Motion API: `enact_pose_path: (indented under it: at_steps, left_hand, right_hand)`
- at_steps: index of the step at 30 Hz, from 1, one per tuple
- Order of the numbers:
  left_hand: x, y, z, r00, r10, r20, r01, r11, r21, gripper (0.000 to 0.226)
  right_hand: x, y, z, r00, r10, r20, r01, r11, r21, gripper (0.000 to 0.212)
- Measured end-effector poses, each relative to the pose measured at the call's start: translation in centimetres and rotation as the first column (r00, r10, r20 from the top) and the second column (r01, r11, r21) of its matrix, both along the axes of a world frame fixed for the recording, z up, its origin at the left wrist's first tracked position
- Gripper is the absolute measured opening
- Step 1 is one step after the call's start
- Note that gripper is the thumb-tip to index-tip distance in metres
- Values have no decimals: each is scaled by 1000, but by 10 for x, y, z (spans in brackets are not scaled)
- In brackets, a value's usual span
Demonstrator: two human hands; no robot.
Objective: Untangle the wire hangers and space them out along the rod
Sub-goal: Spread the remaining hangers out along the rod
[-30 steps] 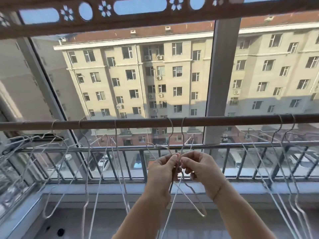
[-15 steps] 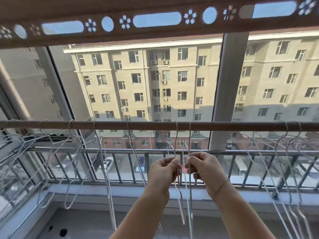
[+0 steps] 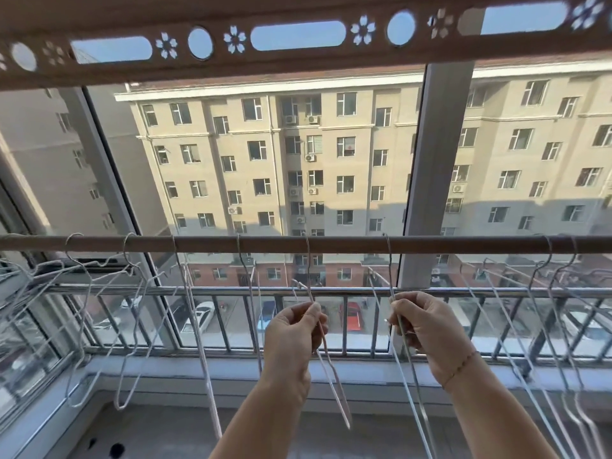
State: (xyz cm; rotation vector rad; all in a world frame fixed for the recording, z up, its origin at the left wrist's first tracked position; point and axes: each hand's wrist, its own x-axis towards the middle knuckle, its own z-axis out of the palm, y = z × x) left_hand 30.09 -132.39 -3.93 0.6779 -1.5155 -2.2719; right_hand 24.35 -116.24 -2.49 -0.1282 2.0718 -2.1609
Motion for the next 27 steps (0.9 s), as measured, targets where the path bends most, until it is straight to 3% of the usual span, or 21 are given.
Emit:
enact_pose_path:
  at_steps: [10,13,18,21,24,27]
  left_hand:
    - [3,-6,-9,1000,-9,-12,9,999,-41,18]
    - [9,-3,-9,998,13,-54,-21,988,-153,23]
    - [25,26,2,957,156,-243,-260,829,-496,37]
    - [27,53,11,920,108,-376,-327,741,-586,33]
    - [24,89,23,923,-80,-376,-186,763,-620,10]
    - [17,132,28,906,-288,-311,64,819,-571,12]
  right_hand:
    - [5,-2,-1,1000,-2,-16,3,1000,12,10]
    - [7,1,-4,999,-3,-32,4,999,51,8]
    - [16,28,-8,978,-100,-184,131,977,168,10]
    - [21,58,-3,938,-180,-296,248,946,210,10]
    - [20,92,2,862,-279,-423,404,882,241,10]
    - [15,131,6,768,-388,-509,547,812,205,12]
